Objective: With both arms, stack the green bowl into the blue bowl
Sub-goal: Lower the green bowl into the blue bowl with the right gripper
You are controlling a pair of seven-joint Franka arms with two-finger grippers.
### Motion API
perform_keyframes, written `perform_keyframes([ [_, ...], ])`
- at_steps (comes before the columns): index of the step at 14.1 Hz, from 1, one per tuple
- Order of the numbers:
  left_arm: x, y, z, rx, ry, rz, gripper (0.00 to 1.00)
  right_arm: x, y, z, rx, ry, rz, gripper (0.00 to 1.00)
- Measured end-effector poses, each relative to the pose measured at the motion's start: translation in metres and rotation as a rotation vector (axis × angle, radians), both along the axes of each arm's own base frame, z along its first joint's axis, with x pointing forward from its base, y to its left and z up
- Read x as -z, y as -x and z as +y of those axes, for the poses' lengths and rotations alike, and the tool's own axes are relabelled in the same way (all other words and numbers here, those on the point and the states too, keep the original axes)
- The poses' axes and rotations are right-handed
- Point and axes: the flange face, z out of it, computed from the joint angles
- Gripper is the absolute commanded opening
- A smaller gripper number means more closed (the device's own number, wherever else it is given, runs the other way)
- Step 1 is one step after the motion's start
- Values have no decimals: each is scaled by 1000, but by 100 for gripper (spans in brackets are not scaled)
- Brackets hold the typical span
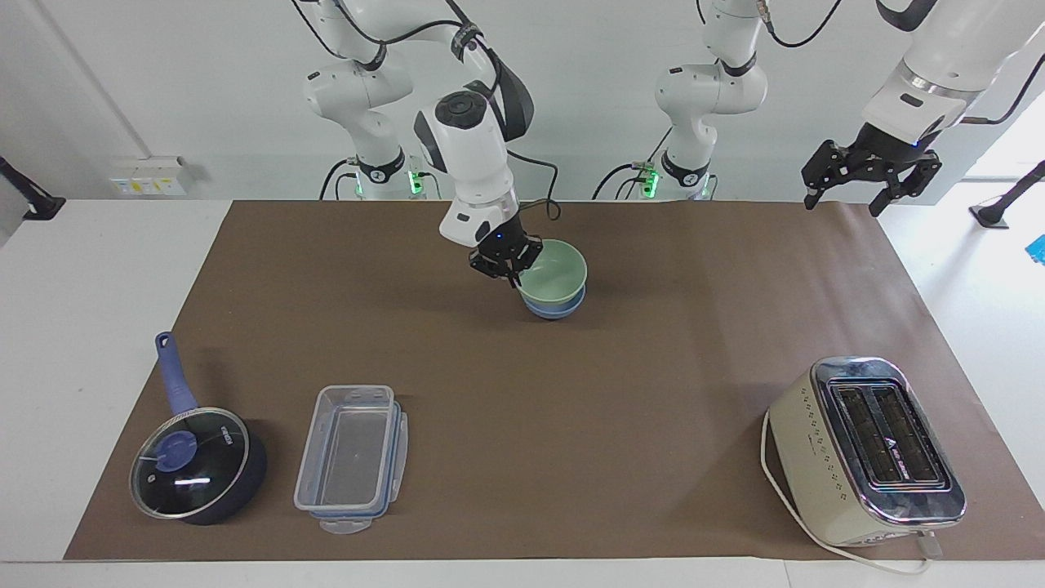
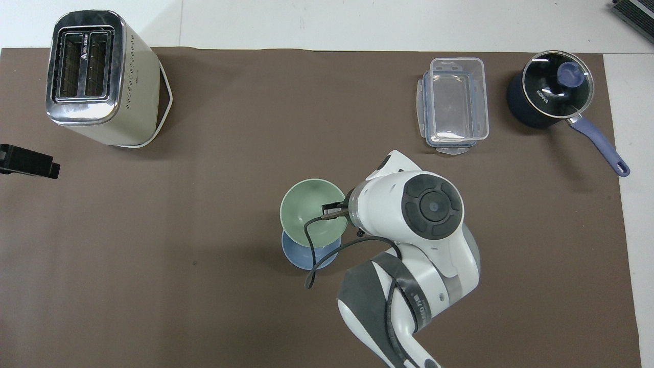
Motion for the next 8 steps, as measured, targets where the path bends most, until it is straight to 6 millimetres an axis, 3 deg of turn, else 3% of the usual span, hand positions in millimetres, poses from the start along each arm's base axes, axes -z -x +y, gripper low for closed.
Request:
perform_keyframes([
  [4,0,0,0,0,0,0,100,32,23,12,2,29,54,0],
  [8,0,0,0,0,0,0,100,40,36,4,1,45,73,0],
])
